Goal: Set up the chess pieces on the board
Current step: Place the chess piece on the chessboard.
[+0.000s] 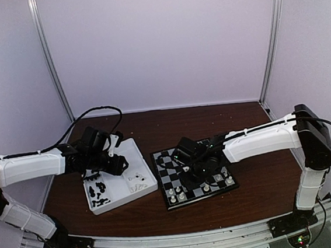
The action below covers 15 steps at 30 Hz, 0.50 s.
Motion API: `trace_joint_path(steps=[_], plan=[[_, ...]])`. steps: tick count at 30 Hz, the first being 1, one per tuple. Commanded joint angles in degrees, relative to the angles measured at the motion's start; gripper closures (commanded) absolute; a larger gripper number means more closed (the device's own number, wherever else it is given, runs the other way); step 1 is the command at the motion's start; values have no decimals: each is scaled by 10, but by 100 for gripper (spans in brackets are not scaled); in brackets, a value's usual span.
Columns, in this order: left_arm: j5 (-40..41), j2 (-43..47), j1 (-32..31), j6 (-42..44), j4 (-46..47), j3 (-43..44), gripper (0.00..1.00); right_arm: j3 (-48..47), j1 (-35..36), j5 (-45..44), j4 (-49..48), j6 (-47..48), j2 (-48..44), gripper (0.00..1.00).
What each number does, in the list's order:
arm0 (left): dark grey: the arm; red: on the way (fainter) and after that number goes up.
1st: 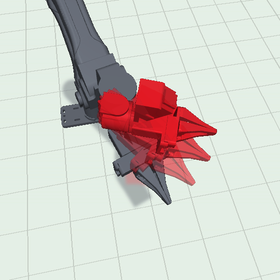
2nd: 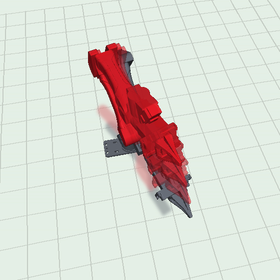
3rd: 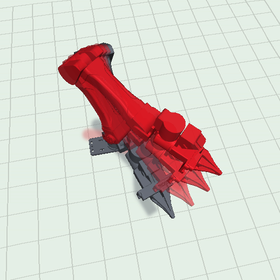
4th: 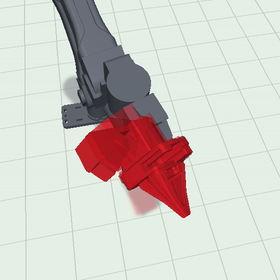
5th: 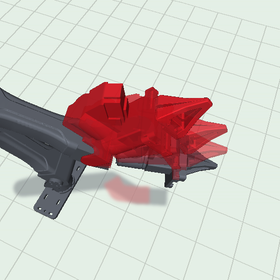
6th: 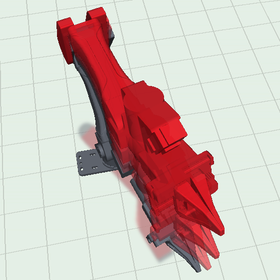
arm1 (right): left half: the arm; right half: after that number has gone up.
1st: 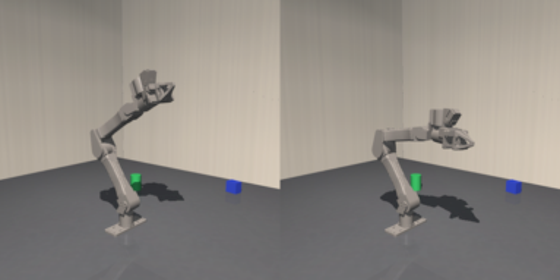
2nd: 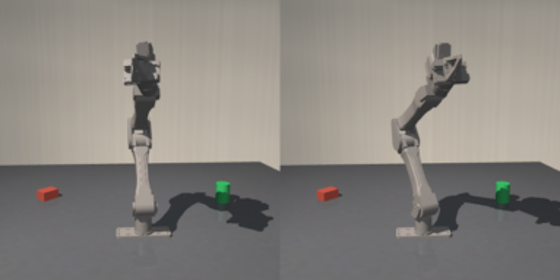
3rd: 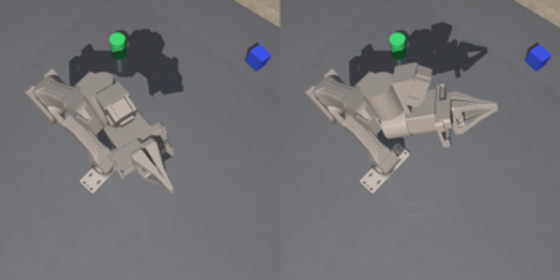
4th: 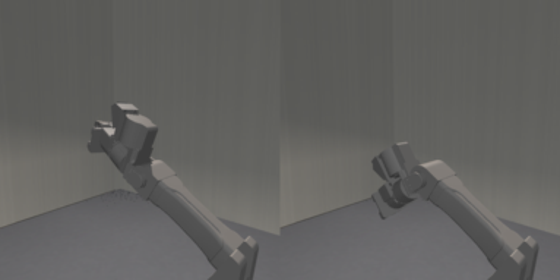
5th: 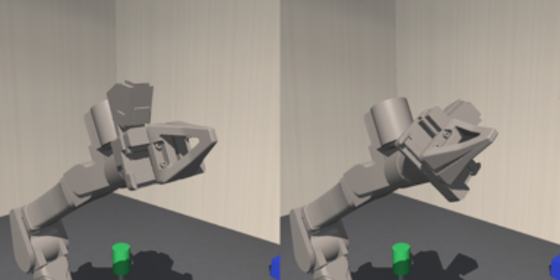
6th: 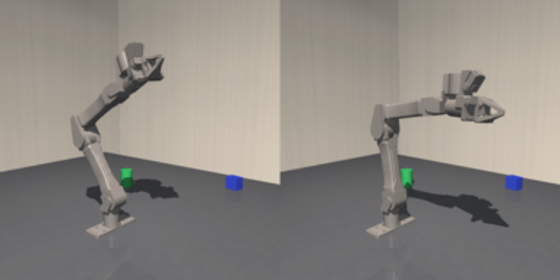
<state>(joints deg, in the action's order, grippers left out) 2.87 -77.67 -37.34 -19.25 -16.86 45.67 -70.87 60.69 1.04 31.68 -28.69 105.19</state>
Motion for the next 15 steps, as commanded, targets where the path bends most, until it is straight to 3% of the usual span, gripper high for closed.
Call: trace_joint_path(steps=[1, 15], plan=[[8, -11, 3, -6, 2, 20, 48, -20, 4, -22, -4, 1, 14, 97], [5, -17, 3, -7, 1, 22, 48, -35, 9, -41, 31, 7, 17, 95]])
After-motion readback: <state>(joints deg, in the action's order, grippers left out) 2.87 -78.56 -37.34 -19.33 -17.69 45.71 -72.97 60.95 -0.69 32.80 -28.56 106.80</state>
